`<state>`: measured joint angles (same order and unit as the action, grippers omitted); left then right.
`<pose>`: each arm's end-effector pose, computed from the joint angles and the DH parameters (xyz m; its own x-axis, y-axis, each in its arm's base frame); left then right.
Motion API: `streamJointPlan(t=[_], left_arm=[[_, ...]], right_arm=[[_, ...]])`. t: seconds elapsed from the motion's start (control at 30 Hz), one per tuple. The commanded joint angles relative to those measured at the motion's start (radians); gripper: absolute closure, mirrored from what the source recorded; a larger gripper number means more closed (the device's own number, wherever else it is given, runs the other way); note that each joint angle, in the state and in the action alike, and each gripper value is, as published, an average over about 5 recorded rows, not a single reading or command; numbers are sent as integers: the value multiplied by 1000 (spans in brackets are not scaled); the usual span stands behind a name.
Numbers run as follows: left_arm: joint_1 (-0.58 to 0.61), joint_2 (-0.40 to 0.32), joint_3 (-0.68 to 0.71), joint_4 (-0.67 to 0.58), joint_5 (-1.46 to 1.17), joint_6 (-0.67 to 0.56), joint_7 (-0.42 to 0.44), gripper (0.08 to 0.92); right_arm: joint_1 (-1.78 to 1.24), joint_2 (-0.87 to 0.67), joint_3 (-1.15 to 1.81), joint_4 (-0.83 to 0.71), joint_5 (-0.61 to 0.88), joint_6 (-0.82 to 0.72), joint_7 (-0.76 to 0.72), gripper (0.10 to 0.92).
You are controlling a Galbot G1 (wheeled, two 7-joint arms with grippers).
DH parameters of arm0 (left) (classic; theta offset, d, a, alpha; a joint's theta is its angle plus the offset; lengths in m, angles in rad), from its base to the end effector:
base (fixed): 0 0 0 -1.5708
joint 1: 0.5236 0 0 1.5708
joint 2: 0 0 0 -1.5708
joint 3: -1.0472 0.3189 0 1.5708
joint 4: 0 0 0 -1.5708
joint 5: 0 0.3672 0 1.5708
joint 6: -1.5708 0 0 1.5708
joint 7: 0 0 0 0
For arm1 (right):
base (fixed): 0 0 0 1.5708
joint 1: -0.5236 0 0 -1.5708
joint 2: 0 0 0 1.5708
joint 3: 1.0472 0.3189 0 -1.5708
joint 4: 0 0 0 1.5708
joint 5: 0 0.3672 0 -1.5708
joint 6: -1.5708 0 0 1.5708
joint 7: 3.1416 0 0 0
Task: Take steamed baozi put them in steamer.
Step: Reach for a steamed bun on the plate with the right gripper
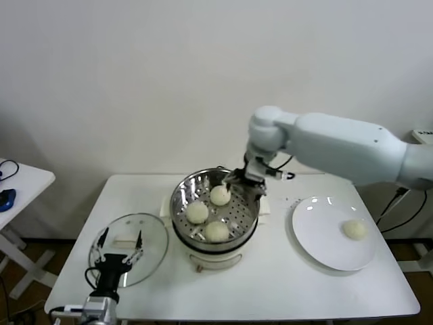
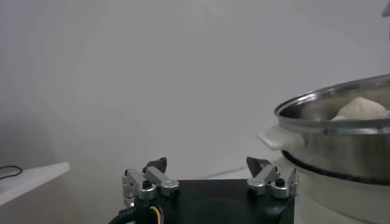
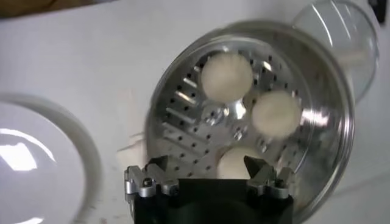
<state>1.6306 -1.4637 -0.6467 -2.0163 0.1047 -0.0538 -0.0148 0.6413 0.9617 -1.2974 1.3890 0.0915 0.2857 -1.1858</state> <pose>0.1889 0.0576 -0.3108 -0.9954 -0.0648 0.0704 -0.0445 0.9649 0.2588 0.5231 0.0665 -0.0282 -0.1015 -0.1932 0.9759 -0.4913 -0.8433 -0.2180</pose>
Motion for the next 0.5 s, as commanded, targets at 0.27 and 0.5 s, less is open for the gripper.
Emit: streamJointPlan(t=[0.27,0.5], left_arm=[[6,1,19,-11,1,-13,5,177],[13,4,21,-15,1,-15,7,177]], right_arm=[[-110,-440,-26,-219,113,-212,31,203],[-395,-492,240,-307,-125,-159,21,203]])
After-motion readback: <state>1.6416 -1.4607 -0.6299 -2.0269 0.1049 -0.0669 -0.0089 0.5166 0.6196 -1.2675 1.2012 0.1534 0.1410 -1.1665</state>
